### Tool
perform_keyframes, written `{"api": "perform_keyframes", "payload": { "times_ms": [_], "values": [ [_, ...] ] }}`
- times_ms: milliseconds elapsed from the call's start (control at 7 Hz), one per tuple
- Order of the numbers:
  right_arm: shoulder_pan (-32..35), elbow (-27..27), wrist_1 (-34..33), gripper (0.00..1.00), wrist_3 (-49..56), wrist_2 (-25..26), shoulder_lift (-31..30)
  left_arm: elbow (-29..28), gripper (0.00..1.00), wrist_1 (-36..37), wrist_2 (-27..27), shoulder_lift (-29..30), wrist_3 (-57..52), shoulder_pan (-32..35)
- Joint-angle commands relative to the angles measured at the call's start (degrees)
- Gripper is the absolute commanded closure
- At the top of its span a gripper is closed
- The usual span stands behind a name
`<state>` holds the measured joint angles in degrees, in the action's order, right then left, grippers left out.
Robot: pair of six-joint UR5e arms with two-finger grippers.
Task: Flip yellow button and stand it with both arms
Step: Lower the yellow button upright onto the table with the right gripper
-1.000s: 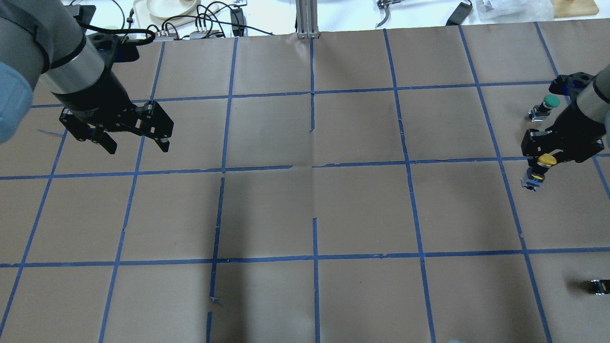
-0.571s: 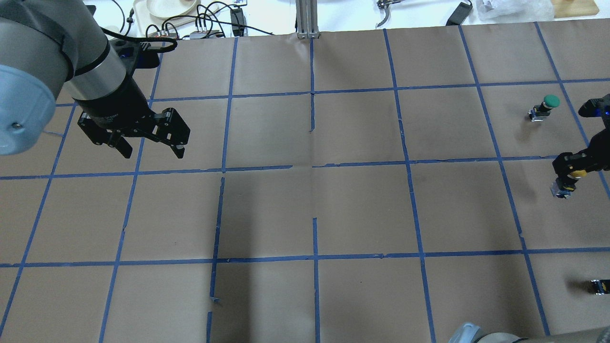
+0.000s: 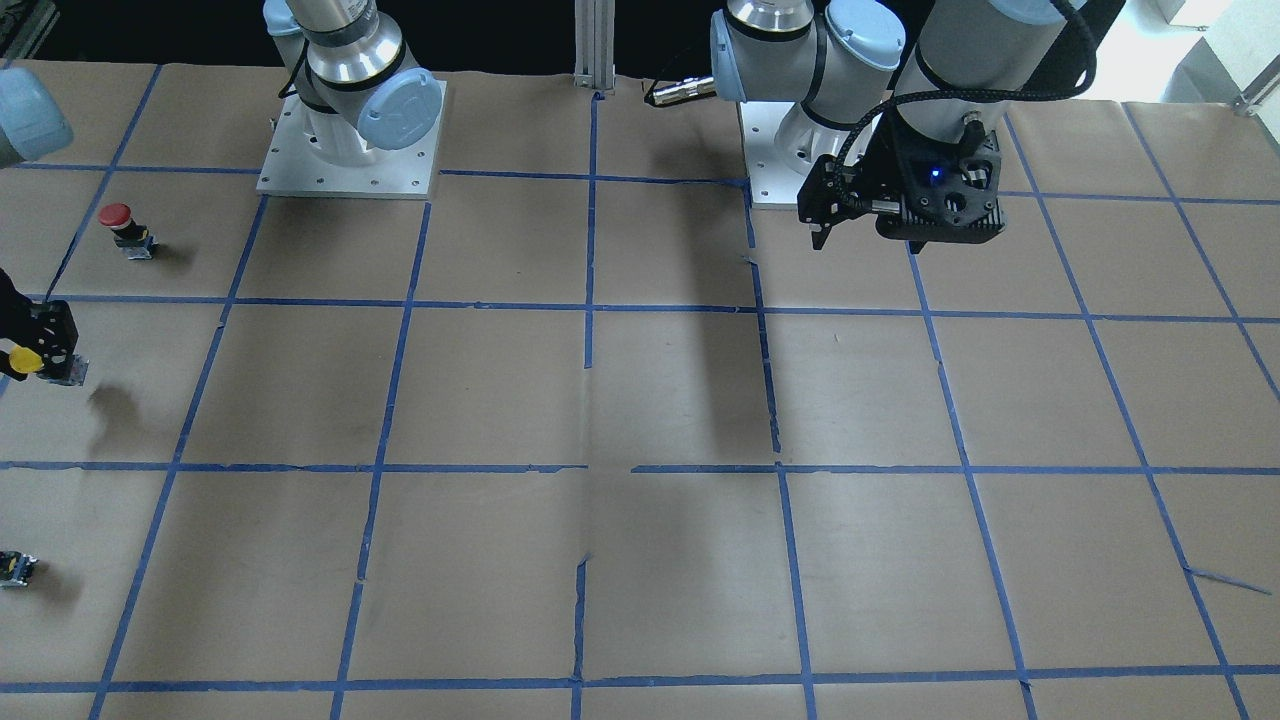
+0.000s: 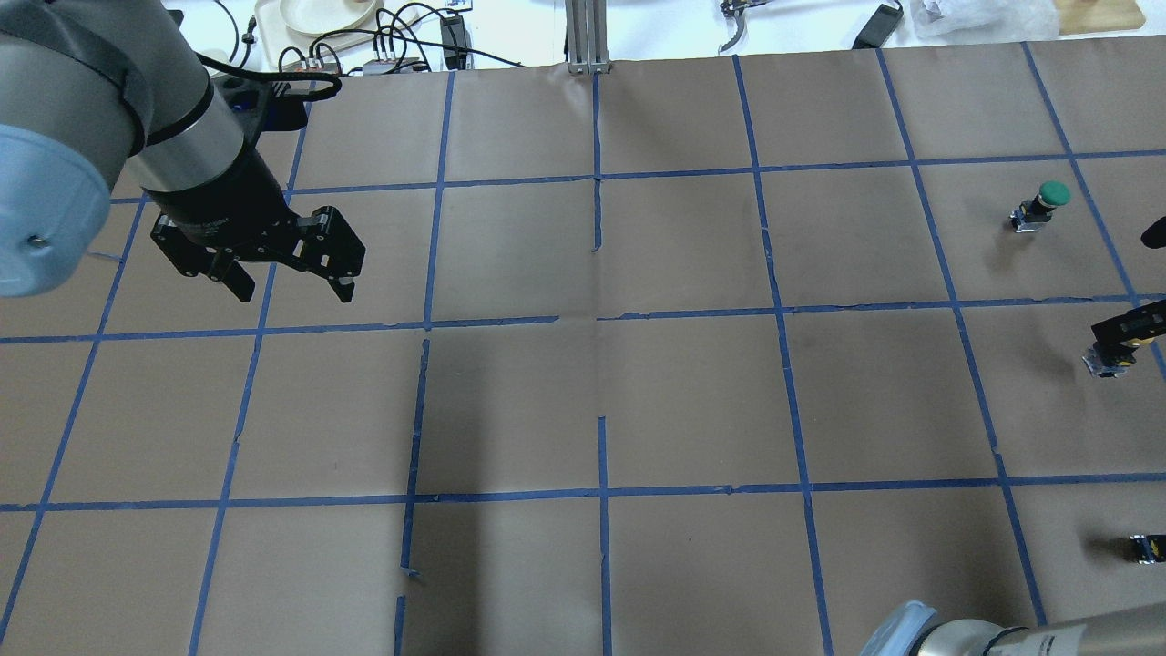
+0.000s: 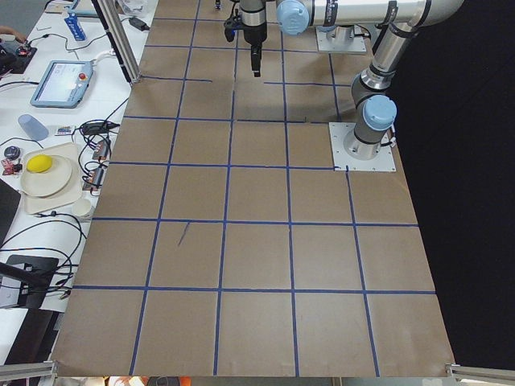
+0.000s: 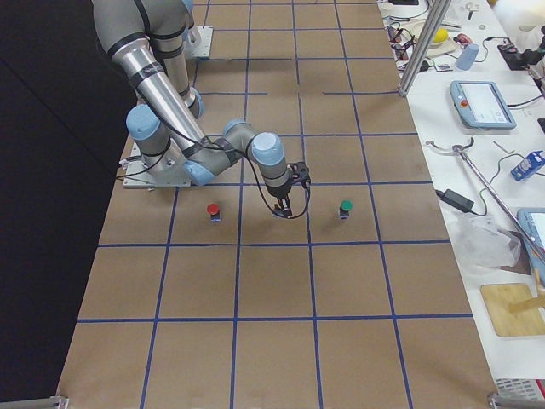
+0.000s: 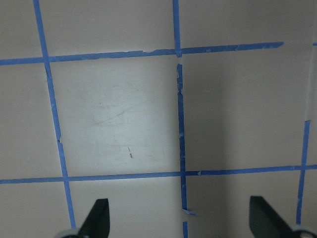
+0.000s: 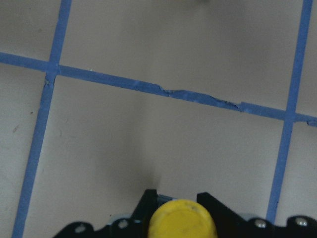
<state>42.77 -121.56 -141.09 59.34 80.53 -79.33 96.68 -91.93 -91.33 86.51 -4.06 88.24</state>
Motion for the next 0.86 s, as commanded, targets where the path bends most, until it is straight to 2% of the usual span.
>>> {"api": "perform_keyframes", "payload": {
  "times_ms": [0,286,429,571,714],
  "values": [
    [-1.2,-2.3,-3.8,0.93,1.7,-2.6,1.3,0.0,0.00,0.2,0.1,-0.1,0.0,0.0],
    [-1.1,-2.8,-3.9,0.90,1.7,-3.7,1.2,0.1,0.00,0.2,0.2,0.0,0.1,0.0],
    [-1.1,-2.8,-3.9,0.79,1.8,-3.8,0.8,0.1,0.00,0.2,0.2,0.0,0.0,0.0],
    [-1.1,-2.9,-3.9,0.58,1.9,-5.5,0.8,0.1,0.00,0.2,0.2,0.0,0.0,0.0],
    [-1.1,-2.7,-3.1,0.19,1.8,-5.9,0.8,0.1,0.00,0.2,0.1,0.0,0.1,0.0]
  ]
}}
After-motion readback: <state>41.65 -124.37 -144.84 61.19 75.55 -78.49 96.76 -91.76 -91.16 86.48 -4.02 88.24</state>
